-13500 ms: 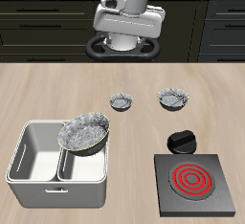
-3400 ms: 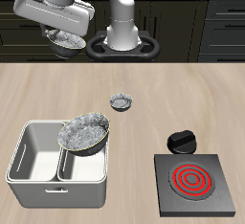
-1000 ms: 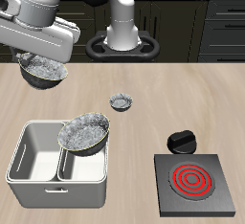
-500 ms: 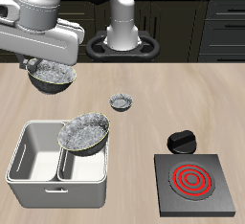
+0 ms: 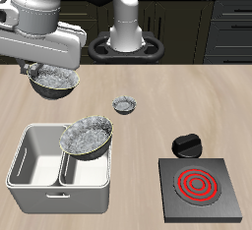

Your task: Place the largest bowl in the left side of the drainer and the medium bowl in the right side

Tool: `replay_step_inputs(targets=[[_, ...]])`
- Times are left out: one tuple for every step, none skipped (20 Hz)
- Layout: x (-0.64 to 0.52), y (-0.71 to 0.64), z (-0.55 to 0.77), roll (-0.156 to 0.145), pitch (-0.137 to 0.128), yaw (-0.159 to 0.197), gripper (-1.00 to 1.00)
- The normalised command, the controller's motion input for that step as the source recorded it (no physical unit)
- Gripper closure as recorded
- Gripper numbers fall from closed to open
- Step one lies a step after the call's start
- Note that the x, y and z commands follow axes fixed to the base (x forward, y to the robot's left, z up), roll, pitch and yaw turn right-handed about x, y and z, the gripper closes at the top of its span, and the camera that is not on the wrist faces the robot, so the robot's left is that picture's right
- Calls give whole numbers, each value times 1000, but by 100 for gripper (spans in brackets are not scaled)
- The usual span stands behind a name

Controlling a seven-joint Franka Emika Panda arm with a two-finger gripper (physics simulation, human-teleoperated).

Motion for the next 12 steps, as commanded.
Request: replay_step_inputs(targets=[[81,-309,-141,-18,47,40,100],[14,-4,-28,4,-10,25,100],[-33,-99,-53,0,16,-62,100],[-13,-53,-60,-49,-24,76,100],[93,-94,-245,-11,57,-66,100],[130,-379,-328,-69,18,131,100],[-12,7,-111,20,43,-106,100],[-28,-84,37,56,-44,-24,100],[84,72,-150,-55,6,23,100],[77,-207,-252,-121,40,119,100],[55,-48,-111,37,15,-124,100],[108,-334,-230,-99,25,75,100]])
